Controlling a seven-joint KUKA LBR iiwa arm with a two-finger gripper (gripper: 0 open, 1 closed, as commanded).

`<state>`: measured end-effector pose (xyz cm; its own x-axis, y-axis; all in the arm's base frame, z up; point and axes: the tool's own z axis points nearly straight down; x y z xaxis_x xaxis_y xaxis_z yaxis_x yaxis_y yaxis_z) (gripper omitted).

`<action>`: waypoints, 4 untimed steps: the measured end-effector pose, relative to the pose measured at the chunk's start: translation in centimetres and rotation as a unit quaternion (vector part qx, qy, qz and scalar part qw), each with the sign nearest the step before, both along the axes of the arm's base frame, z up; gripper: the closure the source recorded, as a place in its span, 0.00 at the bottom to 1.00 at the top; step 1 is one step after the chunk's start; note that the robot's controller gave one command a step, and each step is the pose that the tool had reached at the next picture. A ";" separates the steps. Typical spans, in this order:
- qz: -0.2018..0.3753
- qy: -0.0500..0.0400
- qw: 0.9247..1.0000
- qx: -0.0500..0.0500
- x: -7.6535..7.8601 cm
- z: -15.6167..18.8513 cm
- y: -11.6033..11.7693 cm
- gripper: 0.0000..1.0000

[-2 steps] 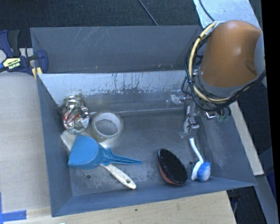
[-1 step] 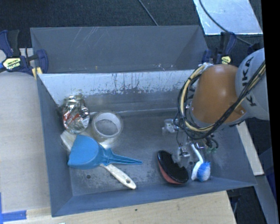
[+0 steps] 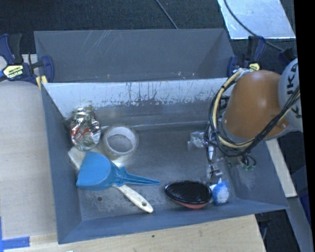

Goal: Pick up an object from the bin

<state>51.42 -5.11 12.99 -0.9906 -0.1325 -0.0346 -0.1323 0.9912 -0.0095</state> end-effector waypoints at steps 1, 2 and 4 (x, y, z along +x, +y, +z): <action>-0.023 0.007 1.000 0.001 -2.2 -6.2 1.8 0.00; -0.018 -0.004 1.000 0.000 -1.3 -6.0 2.5 0.00; 0.115 -0.002 0.993 -0.006 -0.9 -5.9 6.6 0.00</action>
Offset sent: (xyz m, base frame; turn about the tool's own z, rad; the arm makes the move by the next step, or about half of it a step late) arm -0.0140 0.0256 -0.0599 0.0372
